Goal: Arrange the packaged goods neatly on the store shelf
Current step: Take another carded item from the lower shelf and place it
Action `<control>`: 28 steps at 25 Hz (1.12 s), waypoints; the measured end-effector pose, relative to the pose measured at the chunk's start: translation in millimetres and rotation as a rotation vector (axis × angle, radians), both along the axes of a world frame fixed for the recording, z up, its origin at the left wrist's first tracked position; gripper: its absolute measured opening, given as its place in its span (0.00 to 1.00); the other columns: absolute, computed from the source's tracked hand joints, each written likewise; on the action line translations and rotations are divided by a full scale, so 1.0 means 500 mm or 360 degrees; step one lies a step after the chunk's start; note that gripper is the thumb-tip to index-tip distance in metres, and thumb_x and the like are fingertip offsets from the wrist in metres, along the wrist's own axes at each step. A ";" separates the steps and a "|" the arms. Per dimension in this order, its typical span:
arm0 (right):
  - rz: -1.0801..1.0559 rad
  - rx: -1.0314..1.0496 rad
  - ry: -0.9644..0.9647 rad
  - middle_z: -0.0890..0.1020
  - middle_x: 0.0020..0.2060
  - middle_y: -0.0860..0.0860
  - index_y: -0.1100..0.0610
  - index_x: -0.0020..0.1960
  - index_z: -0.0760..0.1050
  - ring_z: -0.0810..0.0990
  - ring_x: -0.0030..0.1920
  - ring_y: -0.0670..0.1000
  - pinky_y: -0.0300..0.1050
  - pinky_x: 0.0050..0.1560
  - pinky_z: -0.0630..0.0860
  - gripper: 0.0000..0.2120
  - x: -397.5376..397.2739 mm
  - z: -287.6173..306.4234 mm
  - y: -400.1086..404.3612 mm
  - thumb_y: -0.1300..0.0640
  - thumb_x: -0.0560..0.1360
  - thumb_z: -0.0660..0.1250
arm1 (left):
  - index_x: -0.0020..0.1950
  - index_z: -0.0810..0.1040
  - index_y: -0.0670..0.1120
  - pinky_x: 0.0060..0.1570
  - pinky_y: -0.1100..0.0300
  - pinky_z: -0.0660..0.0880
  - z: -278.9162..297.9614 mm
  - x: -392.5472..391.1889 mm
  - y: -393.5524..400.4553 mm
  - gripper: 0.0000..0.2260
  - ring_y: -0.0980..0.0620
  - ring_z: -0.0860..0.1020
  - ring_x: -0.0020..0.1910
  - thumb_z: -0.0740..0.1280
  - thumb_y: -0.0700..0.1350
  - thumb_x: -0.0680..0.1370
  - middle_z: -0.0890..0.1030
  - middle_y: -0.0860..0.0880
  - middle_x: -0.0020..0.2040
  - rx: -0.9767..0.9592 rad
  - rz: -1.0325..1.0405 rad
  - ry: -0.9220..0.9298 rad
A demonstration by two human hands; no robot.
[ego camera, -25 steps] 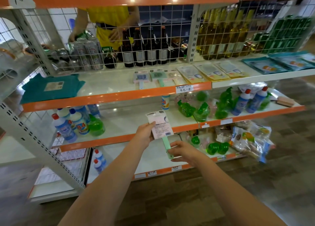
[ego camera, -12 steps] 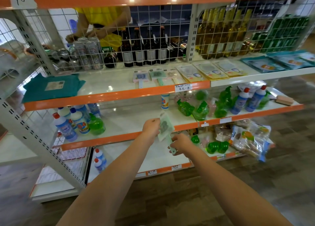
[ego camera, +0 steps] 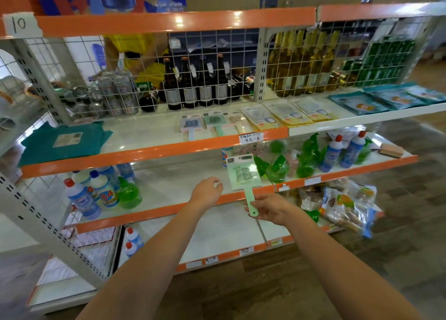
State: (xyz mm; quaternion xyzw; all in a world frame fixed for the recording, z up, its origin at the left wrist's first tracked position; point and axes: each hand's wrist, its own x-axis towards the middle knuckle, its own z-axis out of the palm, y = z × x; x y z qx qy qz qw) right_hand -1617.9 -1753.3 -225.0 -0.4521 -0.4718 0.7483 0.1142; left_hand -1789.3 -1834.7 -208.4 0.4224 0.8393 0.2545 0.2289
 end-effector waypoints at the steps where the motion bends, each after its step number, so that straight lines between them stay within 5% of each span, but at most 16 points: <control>1: -0.0024 0.0013 0.0033 0.80 0.44 0.56 0.62 0.51 0.74 0.80 0.44 0.51 0.44 0.38 0.80 0.07 -0.003 0.010 0.012 0.70 0.78 0.59 | 0.70 0.70 0.45 0.65 0.58 0.66 0.011 0.002 0.012 0.18 0.47 0.69 0.68 0.56 0.49 0.81 0.72 0.46 0.70 -0.0001 -0.0056 0.0076; 7: -0.0084 0.0090 0.0046 0.80 0.41 0.54 0.59 0.47 0.73 0.80 0.41 0.51 0.42 0.35 0.79 0.09 -0.031 0.036 0.082 0.70 0.78 0.59 | 0.71 0.69 0.45 0.65 0.55 0.66 0.040 -0.022 0.098 0.19 0.45 0.69 0.68 0.56 0.48 0.81 0.71 0.44 0.70 -0.0014 -0.0239 0.0319; 16: -0.0179 0.0030 0.0103 0.78 0.41 0.56 0.62 0.47 0.72 0.79 0.41 0.51 0.41 0.30 0.80 0.08 -0.108 0.072 0.218 0.72 0.78 0.57 | 0.65 0.72 0.45 0.53 0.55 0.71 0.075 -0.115 0.262 0.15 0.44 0.75 0.59 0.56 0.47 0.82 0.76 0.44 0.62 0.0037 -0.0285 0.0183; 22: -0.0221 0.0064 0.0193 0.79 0.43 0.57 0.67 0.64 0.70 0.80 0.42 0.52 0.43 0.36 0.82 0.16 -0.166 0.082 0.312 0.72 0.77 0.58 | 0.64 0.75 0.47 0.53 0.58 0.69 0.105 -0.162 0.371 0.14 0.47 0.75 0.60 0.56 0.47 0.82 0.77 0.47 0.64 0.0137 -0.0248 0.0094; 28: -0.0130 0.0052 0.0240 0.80 0.42 0.56 0.62 0.48 0.74 0.80 0.39 0.50 0.43 0.40 0.80 0.08 -0.184 0.085 0.383 0.71 0.78 0.58 | 0.60 0.77 0.44 0.51 0.56 0.72 0.096 -0.171 0.459 0.13 0.44 0.77 0.57 0.57 0.46 0.82 0.79 0.44 0.58 0.0254 -0.0114 -0.0270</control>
